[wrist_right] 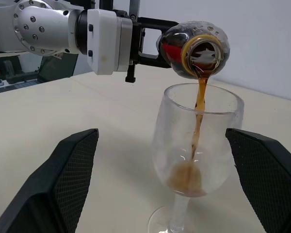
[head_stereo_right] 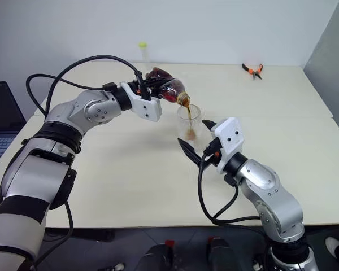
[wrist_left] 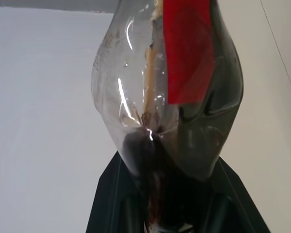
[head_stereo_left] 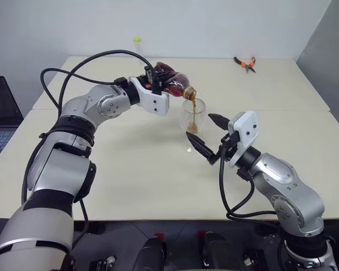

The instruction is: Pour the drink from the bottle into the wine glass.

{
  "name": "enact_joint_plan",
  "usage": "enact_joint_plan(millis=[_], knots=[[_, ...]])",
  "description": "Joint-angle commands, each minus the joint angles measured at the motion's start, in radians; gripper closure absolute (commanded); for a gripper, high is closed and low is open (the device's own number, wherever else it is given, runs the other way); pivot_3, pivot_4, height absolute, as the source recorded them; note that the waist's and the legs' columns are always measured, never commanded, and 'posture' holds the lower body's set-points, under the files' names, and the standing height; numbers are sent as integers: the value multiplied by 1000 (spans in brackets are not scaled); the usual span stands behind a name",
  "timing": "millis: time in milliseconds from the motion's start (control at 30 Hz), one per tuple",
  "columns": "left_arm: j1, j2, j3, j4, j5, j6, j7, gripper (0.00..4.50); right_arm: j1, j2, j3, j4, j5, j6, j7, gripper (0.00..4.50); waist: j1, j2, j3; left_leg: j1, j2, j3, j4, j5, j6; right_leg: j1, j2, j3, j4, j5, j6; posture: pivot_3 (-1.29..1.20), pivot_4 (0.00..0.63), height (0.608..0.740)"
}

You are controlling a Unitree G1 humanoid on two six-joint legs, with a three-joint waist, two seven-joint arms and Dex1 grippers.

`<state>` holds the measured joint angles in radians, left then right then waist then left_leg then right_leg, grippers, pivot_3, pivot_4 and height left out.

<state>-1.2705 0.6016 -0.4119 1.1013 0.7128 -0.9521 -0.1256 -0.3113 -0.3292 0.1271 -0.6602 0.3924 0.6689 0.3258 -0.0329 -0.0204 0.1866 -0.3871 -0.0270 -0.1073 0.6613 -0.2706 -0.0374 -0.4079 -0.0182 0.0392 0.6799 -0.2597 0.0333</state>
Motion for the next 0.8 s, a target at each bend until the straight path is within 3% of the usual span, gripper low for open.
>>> enact_joint_plan(millis=[33,800], knots=[[-53,18,5,-11,-8,-14,30,3762,2,6,0,-42,-2,-25,2,0,0,0,0,0,0,0,0,0,0,0,0,0,0,0,0,0,150,740],[-64,25,-9,-4,-2,-22,44,3762,9,4,2,-41,0,-32,5,0,0,0,0,0,0,0,0,0,0,0,0,0,0,0,0,0,150,740]])
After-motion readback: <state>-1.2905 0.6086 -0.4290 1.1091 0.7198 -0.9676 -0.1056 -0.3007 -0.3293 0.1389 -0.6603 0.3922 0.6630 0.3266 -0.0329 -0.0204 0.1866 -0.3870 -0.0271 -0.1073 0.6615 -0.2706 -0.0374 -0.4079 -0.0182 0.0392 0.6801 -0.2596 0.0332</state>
